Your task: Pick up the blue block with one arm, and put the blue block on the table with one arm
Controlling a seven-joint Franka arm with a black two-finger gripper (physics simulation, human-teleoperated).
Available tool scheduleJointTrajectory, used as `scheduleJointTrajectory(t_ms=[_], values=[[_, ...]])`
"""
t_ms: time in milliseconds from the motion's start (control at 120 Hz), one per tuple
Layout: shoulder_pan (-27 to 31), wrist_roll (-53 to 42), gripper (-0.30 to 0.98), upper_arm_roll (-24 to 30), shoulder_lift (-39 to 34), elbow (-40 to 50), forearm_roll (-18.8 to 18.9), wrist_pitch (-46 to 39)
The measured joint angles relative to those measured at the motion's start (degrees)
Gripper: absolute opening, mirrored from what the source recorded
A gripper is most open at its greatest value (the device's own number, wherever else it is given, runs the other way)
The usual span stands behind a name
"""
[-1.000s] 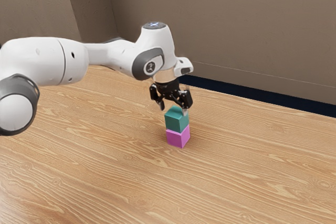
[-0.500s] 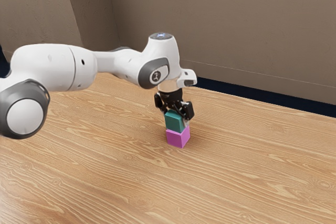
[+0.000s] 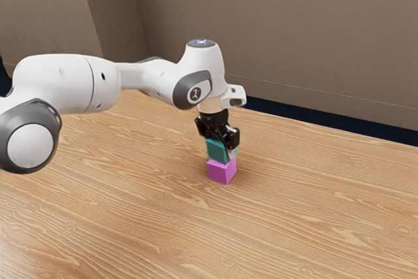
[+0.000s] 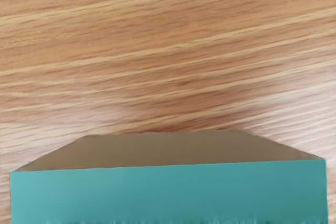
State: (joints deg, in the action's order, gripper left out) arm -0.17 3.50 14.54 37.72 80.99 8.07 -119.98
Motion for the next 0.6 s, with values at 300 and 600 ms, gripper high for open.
scheduleJointTrajectory(t_ms=[300, 600], values=[[-6.38, -0.19, 0.35, 0.48, -1.4, -1.12, -0.65, 0.06], [-12.32, 1.43, 0.34, 0.35, 4.99, -1.57, -1.02, -0.38]])
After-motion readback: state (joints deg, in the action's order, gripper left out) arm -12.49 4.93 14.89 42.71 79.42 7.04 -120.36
